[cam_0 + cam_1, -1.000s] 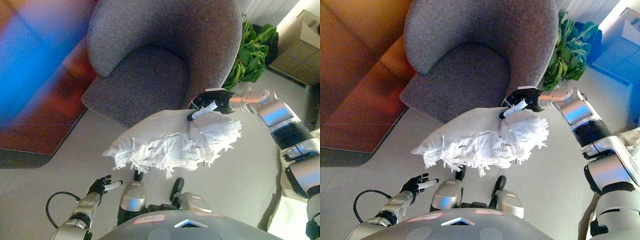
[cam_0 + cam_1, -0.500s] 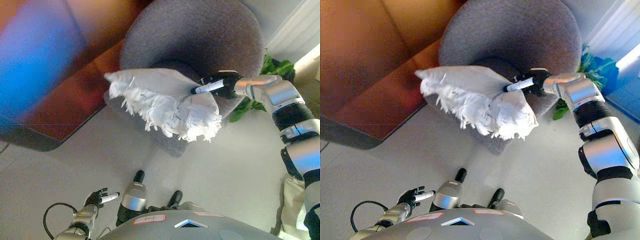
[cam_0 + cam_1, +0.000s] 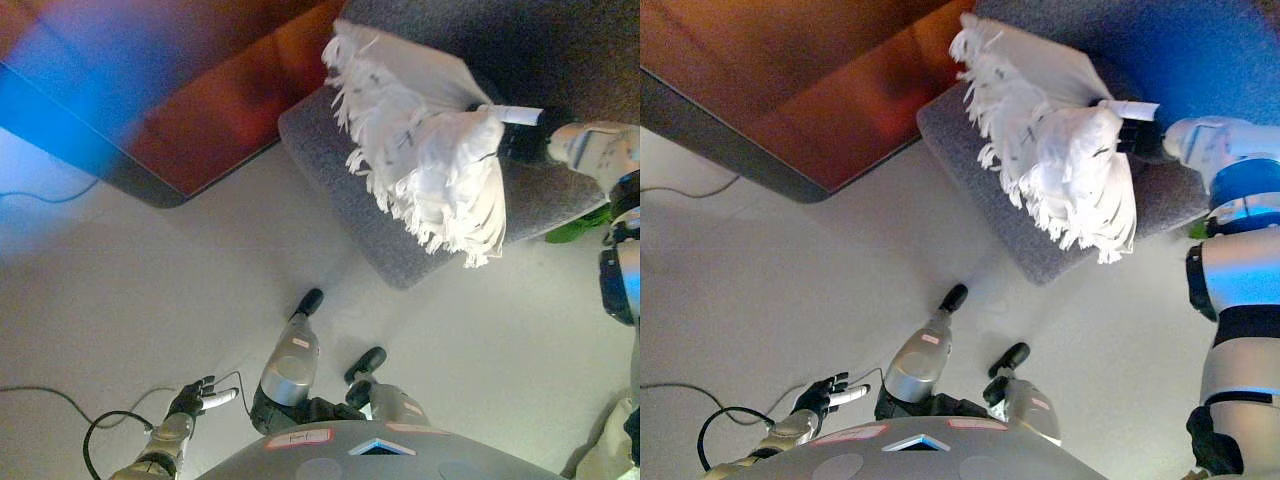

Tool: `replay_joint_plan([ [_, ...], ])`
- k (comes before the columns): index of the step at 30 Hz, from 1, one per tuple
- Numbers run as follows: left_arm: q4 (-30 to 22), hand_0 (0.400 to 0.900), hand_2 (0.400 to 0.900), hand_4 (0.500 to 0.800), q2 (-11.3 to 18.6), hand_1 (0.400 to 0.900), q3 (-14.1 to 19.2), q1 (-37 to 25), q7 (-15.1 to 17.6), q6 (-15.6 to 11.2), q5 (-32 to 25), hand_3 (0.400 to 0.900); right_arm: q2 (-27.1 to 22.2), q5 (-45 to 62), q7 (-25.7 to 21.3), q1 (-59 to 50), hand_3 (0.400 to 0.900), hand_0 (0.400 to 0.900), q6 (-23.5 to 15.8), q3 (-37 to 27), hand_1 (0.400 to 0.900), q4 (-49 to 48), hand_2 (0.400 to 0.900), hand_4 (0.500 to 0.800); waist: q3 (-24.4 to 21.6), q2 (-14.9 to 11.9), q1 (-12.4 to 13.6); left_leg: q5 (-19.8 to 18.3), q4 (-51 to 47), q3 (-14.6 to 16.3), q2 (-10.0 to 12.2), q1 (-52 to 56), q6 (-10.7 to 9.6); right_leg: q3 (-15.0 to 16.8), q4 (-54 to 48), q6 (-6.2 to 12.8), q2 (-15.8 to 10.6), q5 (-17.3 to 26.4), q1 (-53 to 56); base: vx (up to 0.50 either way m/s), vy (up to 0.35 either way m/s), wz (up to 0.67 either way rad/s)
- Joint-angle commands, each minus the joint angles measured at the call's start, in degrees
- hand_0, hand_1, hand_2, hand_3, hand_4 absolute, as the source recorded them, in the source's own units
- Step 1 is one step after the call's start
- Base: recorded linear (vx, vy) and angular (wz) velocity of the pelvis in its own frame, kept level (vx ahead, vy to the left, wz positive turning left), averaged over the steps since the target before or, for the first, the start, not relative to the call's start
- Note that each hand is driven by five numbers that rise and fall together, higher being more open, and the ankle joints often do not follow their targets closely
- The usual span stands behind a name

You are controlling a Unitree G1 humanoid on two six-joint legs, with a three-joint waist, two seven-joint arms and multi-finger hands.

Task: Pick up the pillow and put it on the sofa.

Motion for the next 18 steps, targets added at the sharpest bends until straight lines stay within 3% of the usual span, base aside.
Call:
replay_joint_plan([
  [1,-0.6,0.9,0.9,0.8,4.8,0.9,-2.5,1.6,-0.2,-2.5,-1.7,0.9,-8.9,0.1,-3.1,-14.1,0.4,0.4,-8.0,0.5,0.4,-1.3,0.4,0.5,-0.7,0.7,-0.3,2.5,-3.2,1.7,1.8,-0.5,-0.6,3.0,8.9,-1.81,-0.4,-7.1,-2.3,-0.02,-0.166,-0.06],
  [8,-2.5,0.9,0.9,0.8,5.6,0.9,-1.6,3.2,-2.0,-3.2,-4.4,0.9,-14.5,-3.7,-10.4,-16.2,0.4,0.4,-7.2,2.4,0.4,1.3,0.4,0.5,0.6,3.5,-1.8,4.4,-2.2,2.8,3.1,-2.3,-0.7,3.6,11.5,-2.15,-0.5,-6.2,-5.3,-0.09,-0.045,-0.12],
  [14,-4.1,0.9,0.9,0.8,7.3,0.9,-0.7,3.6,-4.6,-4.1,-6.5,0.9,-18.6,-4.5,-9.9,-16.5,0.4,0.4,-6.5,3.6,0.4,1.8,0.4,0.5,0.3,3.7,-3.1,4.9,-2.1,3.5,4.4,-1.4,-1.0,4.7,12.6,-2.55,0.3,-7.2,-5.2,-0.01,-0.099,-0.1],
  [17,-4.6,0.9,0.9,0.8,7.6,0.9,-0.6,3.9,-5.3,-4.4,-7.0,0.9,-20.0,-7.5,-12.0,-16.5,0.4,0.4,-8.0,4.2,0.4,2.1,0.4,0.5,0.2,4.2,-3.4,5.1,-1.6,3.6,4.6,-1.0,-1.1,4.9,13.0,-2.67,0.4,-7.4,-4.9,-0.02,-0.075,-0.12],
  [18,-4.8,0.9,0.9,0.8,7.7,0.9,-0.5,4.0,-5.3,-4.1,-6.9,0.9,-20.1,-7.5,-12.7,-16.6,0.424,0.424,-7.3,4.4,0.424,2.2,0.424,0.514,0.1,4.3,-3.5,5.0,-1.5,3.6,4.7,-0.8,-1.1,5.1,13.1,-2.65,0.4,-7.6,-4.7,-0.01,-0.041,-0.11],
])
